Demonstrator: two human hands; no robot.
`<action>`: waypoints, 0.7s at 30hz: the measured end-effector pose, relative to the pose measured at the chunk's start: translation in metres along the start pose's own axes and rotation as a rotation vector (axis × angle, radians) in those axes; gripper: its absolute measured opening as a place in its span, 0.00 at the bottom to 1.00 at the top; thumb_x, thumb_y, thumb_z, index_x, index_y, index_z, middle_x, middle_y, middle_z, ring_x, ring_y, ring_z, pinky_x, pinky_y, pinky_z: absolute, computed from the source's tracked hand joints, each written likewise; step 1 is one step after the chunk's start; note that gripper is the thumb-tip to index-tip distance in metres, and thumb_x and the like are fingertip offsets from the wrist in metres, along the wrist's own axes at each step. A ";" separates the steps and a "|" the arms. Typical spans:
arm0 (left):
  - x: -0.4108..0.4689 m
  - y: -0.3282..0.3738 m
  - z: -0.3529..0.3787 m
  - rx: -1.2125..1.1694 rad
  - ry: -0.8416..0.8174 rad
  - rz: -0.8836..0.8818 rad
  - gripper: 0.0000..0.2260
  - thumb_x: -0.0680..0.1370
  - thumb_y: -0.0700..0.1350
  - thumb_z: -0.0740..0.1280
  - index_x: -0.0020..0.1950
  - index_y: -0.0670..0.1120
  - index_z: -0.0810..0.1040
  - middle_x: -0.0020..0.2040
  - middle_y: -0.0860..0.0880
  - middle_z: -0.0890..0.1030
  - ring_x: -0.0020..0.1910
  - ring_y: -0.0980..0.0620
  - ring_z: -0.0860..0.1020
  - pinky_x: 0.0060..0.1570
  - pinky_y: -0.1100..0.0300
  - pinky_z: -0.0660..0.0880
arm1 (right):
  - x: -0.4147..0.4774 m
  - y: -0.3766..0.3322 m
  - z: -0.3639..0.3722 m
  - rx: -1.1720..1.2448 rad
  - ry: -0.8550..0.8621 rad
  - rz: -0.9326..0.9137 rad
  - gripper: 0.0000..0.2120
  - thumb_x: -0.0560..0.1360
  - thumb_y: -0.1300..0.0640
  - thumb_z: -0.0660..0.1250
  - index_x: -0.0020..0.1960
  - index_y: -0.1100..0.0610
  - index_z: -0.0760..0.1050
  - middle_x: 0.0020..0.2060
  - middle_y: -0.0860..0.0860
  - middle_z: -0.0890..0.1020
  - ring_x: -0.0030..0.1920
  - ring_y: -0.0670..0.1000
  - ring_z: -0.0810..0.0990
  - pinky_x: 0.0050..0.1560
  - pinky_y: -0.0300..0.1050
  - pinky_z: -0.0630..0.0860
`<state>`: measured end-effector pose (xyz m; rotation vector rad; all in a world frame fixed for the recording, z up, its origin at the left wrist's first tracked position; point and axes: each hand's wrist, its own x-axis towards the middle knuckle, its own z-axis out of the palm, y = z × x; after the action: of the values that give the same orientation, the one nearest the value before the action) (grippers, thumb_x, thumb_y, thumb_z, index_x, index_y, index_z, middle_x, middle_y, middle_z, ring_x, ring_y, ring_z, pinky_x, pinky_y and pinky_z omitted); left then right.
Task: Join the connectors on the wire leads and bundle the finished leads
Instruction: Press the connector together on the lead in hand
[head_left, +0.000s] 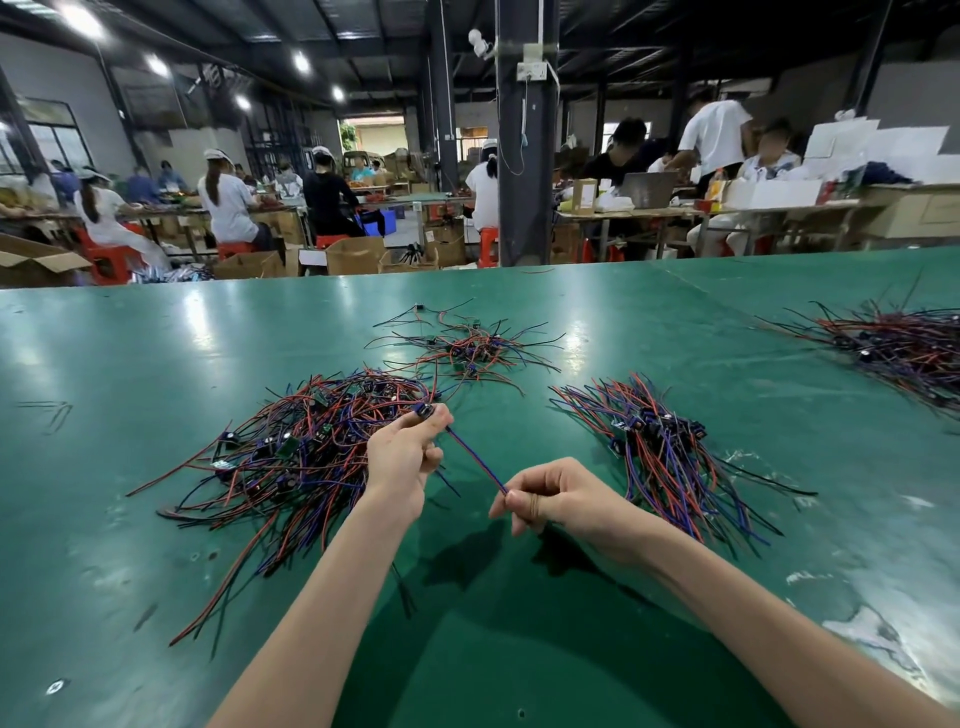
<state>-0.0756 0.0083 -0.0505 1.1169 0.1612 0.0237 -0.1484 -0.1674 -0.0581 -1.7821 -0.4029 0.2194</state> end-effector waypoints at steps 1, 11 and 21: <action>0.001 0.000 0.000 0.023 -0.019 -0.012 0.03 0.72 0.36 0.72 0.41 0.40 0.78 0.36 0.47 0.78 0.20 0.60 0.65 0.22 0.68 0.67 | -0.001 -0.001 -0.001 0.013 -0.038 0.013 0.09 0.78 0.61 0.65 0.41 0.56 0.82 0.28 0.48 0.81 0.30 0.42 0.73 0.35 0.33 0.68; -0.021 -0.026 0.020 0.253 -0.371 -0.079 0.04 0.72 0.37 0.72 0.39 0.44 0.81 0.33 0.51 0.81 0.28 0.59 0.74 0.28 0.69 0.69 | 0.006 0.001 -0.005 0.123 0.168 0.098 0.07 0.74 0.59 0.69 0.38 0.55 0.82 0.28 0.49 0.79 0.23 0.42 0.69 0.25 0.33 0.63; -0.029 -0.036 0.024 0.279 -0.315 0.073 0.05 0.72 0.35 0.71 0.39 0.43 0.80 0.35 0.46 0.77 0.32 0.55 0.71 0.31 0.67 0.66 | 0.009 0.004 -0.005 0.212 0.197 0.132 0.05 0.73 0.66 0.69 0.38 0.63 0.77 0.25 0.50 0.80 0.20 0.42 0.65 0.23 0.33 0.61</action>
<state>-0.1035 -0.0321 -0.0685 1.3885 -0.1635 -0.1126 -0.1380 -0.1697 -0.0601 -1.6047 -0.1160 0.1705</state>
